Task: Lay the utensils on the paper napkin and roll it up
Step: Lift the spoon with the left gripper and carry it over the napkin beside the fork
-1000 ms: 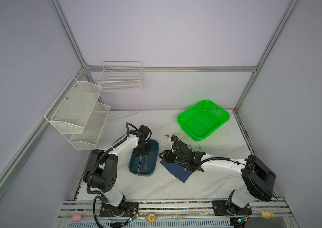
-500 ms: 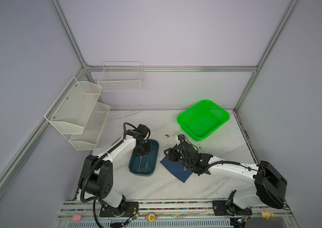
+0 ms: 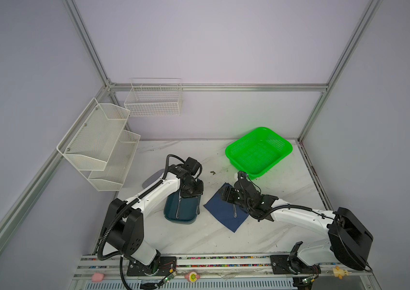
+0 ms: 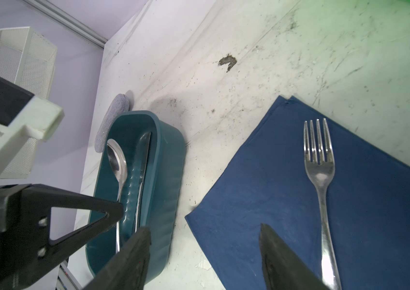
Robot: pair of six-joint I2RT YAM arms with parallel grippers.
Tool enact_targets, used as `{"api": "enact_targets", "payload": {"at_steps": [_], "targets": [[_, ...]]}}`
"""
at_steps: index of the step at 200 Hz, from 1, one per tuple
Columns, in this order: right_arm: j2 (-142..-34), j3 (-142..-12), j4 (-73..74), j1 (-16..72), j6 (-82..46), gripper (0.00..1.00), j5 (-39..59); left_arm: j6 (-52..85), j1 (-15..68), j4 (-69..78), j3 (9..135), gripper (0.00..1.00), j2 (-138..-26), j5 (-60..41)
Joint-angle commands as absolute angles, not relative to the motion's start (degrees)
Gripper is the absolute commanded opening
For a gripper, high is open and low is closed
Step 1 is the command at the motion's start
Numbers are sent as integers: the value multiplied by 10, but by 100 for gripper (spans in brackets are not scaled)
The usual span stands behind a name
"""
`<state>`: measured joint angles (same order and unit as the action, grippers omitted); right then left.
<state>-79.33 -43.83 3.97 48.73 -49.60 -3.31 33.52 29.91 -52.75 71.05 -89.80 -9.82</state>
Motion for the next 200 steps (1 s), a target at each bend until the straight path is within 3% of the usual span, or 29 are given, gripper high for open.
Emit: {"api": "enact_targets", "payload": {"at_steps": [1, 102, 200], "targets": [[-768, -426, 35, 478, -512, 70, -29, 355, 323, -509, 771, 4, -918, -114], [-703, -339, 47, 395, -557, 70, 16, 409, 403, -438, 879, 3, -1085, -150], [-705, -324, 51, 384, -534, 70, 24, 461, 420, -381, 892, 3, -1149, -175]]}}
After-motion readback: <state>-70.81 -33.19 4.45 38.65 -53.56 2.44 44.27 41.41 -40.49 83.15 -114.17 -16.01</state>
